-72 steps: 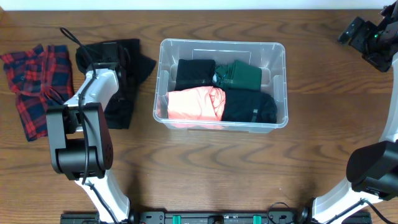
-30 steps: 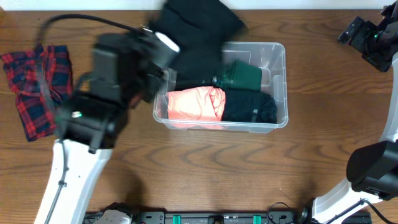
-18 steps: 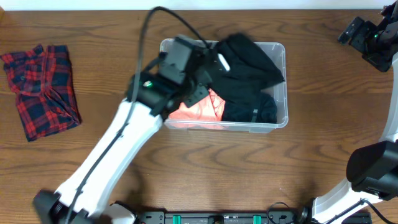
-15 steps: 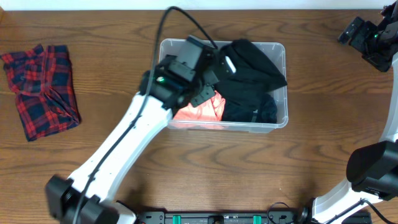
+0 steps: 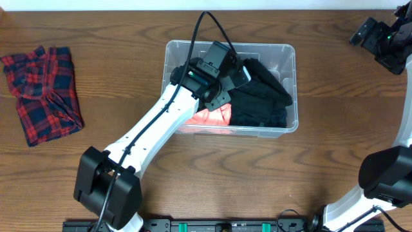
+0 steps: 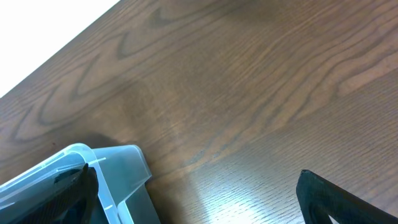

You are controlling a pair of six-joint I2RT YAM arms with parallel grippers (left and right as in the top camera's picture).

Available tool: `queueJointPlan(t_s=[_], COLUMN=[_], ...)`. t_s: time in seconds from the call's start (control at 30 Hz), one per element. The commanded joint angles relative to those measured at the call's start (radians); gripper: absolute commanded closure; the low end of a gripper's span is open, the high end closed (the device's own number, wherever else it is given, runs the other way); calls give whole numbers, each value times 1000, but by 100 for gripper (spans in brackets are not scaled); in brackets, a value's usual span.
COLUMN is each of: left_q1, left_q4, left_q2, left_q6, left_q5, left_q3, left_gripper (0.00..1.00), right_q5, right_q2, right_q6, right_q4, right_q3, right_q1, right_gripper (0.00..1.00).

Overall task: Pack container
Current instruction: 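Carry the black garment into the bin and lay it on top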

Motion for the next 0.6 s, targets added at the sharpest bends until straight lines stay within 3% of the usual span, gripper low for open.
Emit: queueJointPlan(t_s=[0.0,0.23,0.47,0.57], left_q1=[2,0,-37,-39], left_q4=[16,12,24,32], left_q2=[-48,-174,-280,-258], left_q6=[-3,-13,-31,-43], left_q5=[-8,-3,46,111], left_q3=[30,35,35,34], left_gripper=[26,16,16,21], right_q5=[-3,-3,-3,-3], right_q2=[9,9,9,9], right_q6=[12,12,12,12], right_q4=[0,0,0,0], right_q3=[5,5,5,5], right_q1=[0,0,0,0], right_gripper=[1,1,1,1])
